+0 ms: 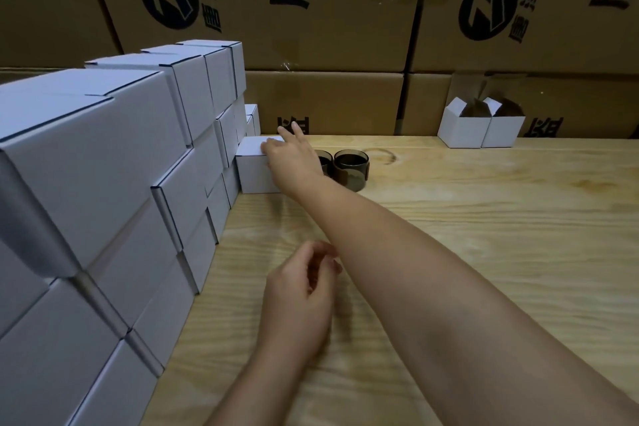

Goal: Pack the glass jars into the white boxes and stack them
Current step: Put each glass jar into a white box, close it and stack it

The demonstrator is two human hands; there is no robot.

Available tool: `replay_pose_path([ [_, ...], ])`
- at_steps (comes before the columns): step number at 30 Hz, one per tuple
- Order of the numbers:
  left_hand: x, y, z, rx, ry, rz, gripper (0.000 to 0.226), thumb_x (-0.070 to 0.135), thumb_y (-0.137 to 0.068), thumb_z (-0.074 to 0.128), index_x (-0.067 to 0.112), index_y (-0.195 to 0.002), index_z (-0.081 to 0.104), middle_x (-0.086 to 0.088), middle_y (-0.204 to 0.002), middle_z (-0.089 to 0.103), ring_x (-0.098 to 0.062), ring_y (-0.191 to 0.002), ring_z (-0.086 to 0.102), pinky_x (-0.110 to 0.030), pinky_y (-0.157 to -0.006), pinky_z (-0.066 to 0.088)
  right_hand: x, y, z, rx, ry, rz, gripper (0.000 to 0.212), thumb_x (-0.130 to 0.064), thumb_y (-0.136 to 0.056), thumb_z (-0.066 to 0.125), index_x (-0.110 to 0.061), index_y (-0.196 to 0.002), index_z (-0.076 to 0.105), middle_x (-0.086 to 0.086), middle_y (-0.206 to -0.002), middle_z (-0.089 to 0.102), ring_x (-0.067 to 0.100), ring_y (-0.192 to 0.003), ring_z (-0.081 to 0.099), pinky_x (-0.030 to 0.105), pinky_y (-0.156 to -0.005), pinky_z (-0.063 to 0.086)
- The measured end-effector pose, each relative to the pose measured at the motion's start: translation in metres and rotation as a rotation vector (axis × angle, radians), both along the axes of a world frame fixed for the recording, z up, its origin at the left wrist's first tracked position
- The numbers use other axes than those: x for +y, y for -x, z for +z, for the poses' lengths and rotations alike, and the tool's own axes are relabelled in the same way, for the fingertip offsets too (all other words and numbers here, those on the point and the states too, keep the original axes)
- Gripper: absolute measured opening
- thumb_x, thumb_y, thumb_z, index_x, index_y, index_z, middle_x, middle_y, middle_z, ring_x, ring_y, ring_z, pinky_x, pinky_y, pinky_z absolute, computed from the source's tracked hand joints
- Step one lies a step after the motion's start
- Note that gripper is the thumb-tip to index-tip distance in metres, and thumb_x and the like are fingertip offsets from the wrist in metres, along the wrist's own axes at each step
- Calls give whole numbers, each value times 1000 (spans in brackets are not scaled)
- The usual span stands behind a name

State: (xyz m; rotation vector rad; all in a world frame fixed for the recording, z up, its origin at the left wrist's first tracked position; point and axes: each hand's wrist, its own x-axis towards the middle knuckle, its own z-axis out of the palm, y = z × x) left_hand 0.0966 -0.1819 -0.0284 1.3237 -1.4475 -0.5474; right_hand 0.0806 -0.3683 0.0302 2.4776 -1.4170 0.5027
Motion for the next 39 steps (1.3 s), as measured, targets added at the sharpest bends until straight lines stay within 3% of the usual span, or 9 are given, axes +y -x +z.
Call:
replay_pose_path([
  [5,2,1,2,25,-57,3,24,9,-91,56,28,-79,64,16,-73,68,-3,-70,64,-18,-66,49,-7,4,0,-10,-5,49,41,-18,-99,40,-18,-140,42,5,-149,39,25,-146,14,38,-118,-4],
  [8,3,1,2,49,-90,0,22,11,-90,57,29,-79,66,13,-74,70,-4,-71,66,-27,-70,55,-11,32,7,-396,114,100,42,-26,-98,44,-17,-139,46,3,-141,49,22,-134,38,37,-114,18],
  [11,6,2,3,12,-92,-20,26,10,-90,58,31,-77,66,13,-75,70,-1,-71,66,-16,-65,52,-26,92,15,-662,170,-62,35,-23,-96,44,-15,-129,53,2,-129,53,18,-117,46,31,-99,34],
  [19,7,3,6,-53,-123,-5,27,8,-88,61,33,-82,65,14,-72,70,-6,-71,67,-26,-65,52,-95,261,5,-410,-177,-636,25,-21,-94,52,-1,-102,66,13,-146,29,33,-129,33,45,-103,34],
  [21,7,3,6,-59,-117,5,30,6,-87,61,36,-84,64,14,-70,69,-6,-71,67,-26,-64,52,-110,282,6,-368,-238,-698,29,-20,-93,53,1,-109,64,11,-152,20,35,-131,28,45,-103,32],
  [24,7,4,6,-69,-143,14,33,6,-86,61,38,-83,64,16,-70,70,-4,-72,67,-27,-63,53,-129,298,10,-364,-321,-742,50,-16,-94,53,-2,-140,38,15,-150,27,36,-130,34,45,-103,34],
  [28,5,6,7,-64,-138,19,21,20,-88,59,40,-83,64,16,-69,69,-5,-70,67,-25,-62,52,-149,301,12,-304,-394,-724,45,-8,-95,46,4,-138,38,23,-148,29,39,-135,29,44,-109,27],
  [32,5,5,7,-60,-128,2,17,25,-84,56,40,-83,64,15,-69,70,-5,-70,67,-20,-62,52,-155,300,16,-404,-367,-771,55,-1,-95,46,-1,-145,23,23,-138,38,37,-123,42,41,-99,37],
  [39,4,1,4,-108,-110,-25,33,1,-86,61,33,-80,66,13,-70,69,-5,-71,66,-13,-61,49,-129,282,16,-238,-219,-683,38,-2,-97,42,1,-135,44,20,-137,38,37,-120,43,39,-95,38],
])
